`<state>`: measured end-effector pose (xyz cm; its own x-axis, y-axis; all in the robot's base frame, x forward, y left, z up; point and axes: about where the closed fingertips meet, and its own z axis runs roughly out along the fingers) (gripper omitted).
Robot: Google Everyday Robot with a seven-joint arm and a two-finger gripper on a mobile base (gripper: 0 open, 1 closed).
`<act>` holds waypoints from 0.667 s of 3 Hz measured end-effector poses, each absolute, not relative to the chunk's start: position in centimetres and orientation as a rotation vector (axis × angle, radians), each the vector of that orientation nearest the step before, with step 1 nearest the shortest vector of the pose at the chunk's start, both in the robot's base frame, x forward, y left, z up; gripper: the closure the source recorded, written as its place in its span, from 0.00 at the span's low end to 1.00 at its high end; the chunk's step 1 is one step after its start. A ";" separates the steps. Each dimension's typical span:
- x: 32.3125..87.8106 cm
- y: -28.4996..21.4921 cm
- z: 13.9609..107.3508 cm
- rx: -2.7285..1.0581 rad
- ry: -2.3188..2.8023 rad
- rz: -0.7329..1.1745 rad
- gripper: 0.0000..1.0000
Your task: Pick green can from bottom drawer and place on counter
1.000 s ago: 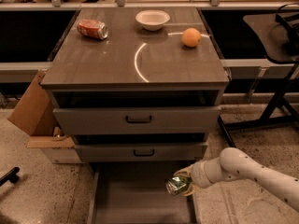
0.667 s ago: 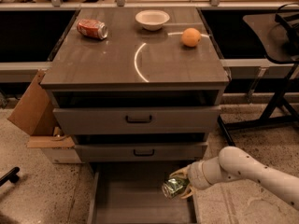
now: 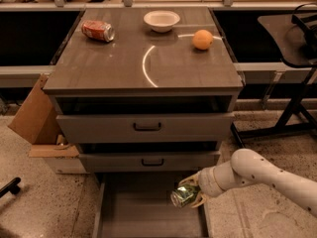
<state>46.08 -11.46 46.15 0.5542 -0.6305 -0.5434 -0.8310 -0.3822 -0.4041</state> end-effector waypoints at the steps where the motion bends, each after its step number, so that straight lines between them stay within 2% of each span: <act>1: 46.0 -11.1 50.7 -2.122 1.185 0.429 1.00; 2: 45.8 -10.8 55.7 -2.108 1.217 0.408 1.00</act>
Offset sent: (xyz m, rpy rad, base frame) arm -0.0047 0.0083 0.1630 -0.0114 0.0104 -0.0816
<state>45.79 -10.77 55.72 0.5183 -0.6473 -0.5588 -0.8533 -0.3487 -0.3876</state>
